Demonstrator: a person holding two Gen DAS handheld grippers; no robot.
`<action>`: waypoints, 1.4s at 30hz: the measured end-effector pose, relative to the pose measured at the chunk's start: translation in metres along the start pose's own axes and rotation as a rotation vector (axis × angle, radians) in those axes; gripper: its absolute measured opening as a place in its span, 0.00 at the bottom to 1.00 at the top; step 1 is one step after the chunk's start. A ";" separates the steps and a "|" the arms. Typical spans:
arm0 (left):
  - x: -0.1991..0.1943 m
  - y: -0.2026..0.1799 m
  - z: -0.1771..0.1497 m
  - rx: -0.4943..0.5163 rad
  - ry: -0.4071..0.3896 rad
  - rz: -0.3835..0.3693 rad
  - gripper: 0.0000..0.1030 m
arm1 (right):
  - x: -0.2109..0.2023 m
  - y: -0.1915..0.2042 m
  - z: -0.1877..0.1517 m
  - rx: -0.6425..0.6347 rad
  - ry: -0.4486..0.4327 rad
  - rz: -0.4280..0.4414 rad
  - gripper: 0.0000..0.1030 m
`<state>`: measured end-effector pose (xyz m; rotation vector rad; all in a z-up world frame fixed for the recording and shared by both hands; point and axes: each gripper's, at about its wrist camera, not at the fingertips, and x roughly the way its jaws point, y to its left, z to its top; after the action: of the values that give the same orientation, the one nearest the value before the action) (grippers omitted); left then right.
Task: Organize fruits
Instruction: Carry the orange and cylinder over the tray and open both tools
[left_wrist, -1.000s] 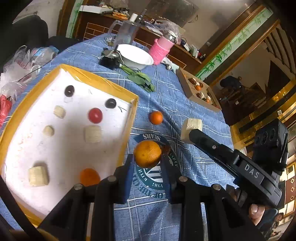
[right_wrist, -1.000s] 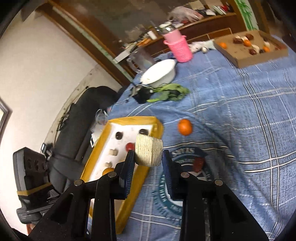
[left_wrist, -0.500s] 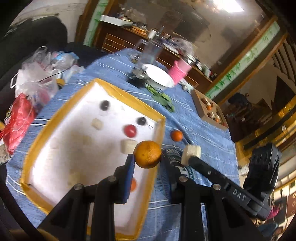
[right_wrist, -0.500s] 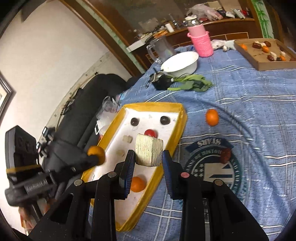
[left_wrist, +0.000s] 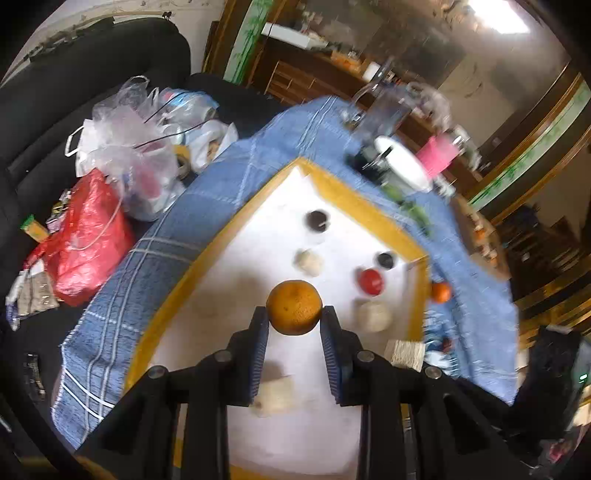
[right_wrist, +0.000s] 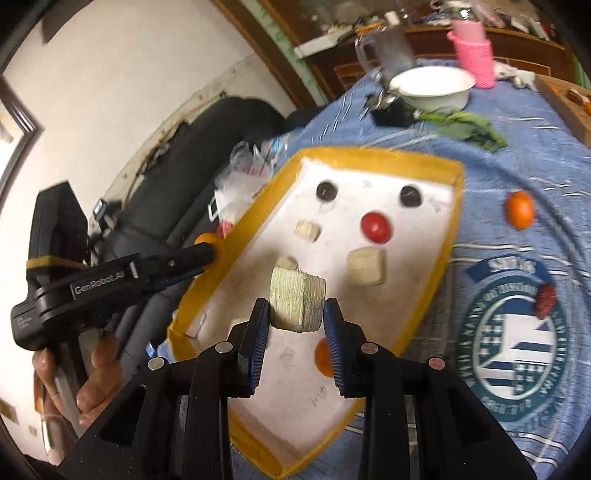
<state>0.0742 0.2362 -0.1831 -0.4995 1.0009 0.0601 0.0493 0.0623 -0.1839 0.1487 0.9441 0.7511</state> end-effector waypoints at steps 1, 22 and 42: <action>0.004 0.001 -0.003 0.009 0.014 0.014 0.30 | 0.008 0.002 0.000 -0.007 0.014 -0.013 0.27; 0.035 0.014 -0.022 0.097 0.006 0.203 0.35 | 0.063 0.013 -0.004 -0.103 0.100 -0.173 0.28; -0.076 -0.071 -0.082 0.296 -0.340 0.416 0.86 | -0.069 0.012 -0.047 -0.019 -0.079 -0.213 0.68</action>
<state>-0.0127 0.1518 -0.1305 -0.0009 0.7477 0.3518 -0.0186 0.0175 -0.1600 0.0588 0.8617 0.5533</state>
